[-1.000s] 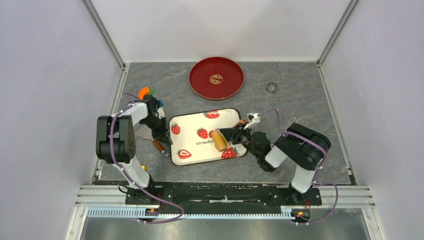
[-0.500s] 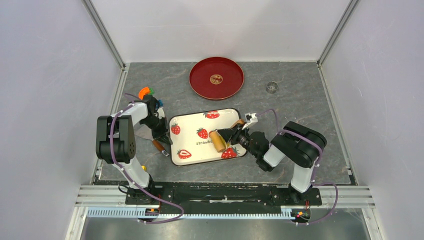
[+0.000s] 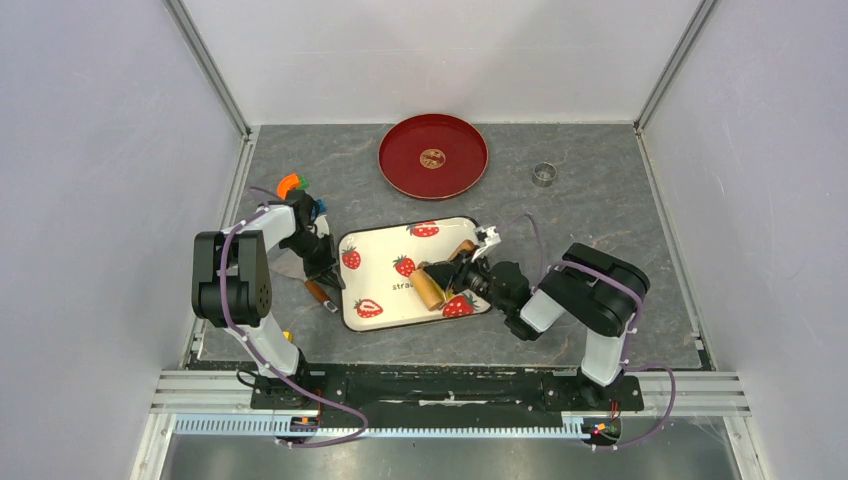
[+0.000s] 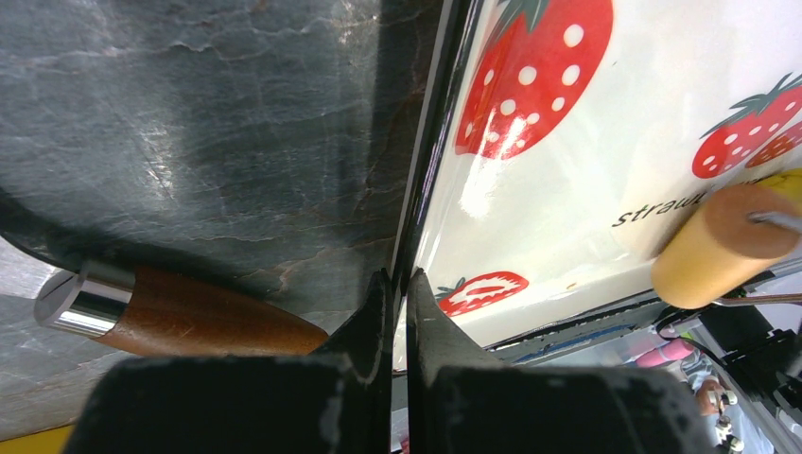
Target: Roll out the dumpling wrappers from the dough
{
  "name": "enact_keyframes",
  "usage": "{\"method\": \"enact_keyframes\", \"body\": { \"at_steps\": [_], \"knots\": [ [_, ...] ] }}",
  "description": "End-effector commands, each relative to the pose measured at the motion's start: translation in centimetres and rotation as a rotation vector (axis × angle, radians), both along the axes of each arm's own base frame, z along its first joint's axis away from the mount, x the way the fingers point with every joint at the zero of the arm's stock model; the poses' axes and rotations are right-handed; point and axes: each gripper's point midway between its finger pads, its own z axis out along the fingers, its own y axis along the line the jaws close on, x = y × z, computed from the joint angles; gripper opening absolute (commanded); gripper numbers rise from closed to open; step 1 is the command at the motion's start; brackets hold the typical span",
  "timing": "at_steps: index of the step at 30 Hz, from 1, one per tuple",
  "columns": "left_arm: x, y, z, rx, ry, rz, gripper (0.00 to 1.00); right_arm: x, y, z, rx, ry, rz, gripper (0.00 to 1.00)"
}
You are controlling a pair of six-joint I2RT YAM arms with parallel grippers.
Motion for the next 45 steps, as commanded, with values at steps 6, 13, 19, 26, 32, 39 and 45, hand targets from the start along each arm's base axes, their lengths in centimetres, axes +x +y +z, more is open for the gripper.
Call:
{"method": "enact_keyframes", "body": {
  "at_steps": [6,13,19,26,32,39,45],
  "knots": [
    [0.4,0.5,0.4,0.032,-0.019,0.008,0.02,-12.8,-11.3,-16.5,-0.834,0.427,0.335,0.00],
    [0.4,0.5,0.4,0.032,-0.017,0.013,0.02,-7.5,-3.8,-8.8,-0.686,0.217,0.398,0.00],
    [0.1,0.7,0.3,0.045,-0.016,0.010,0.02,-3.5,-0.7,-1.4,-0.577,0.068,0.322,0.00],
    [-0.2,0.7,0.1,0.044,-0.006,0.007,0.02,0.3,-2.7,1.9,-0.502,0.040,0.154,0.00],
    [-0.4,0.7,0.0,0.042,-0.005,0.004,0.02,1.8,-4.3,1.3,-0.479,0.050,0.067,0.00],
    [-0.4,0.6,0.0,0.037,-0.005,0.002,0.02,1.4,-5.8,-3.5,-0.556,0.112,0.038,0.00],
    [-0.3,0.4,-0.1,0.023,-0.002,0.000,0.02,-0.6,-11.5,-8.7,-0.801,0.142,-0.057,0.00]
  ]
}}
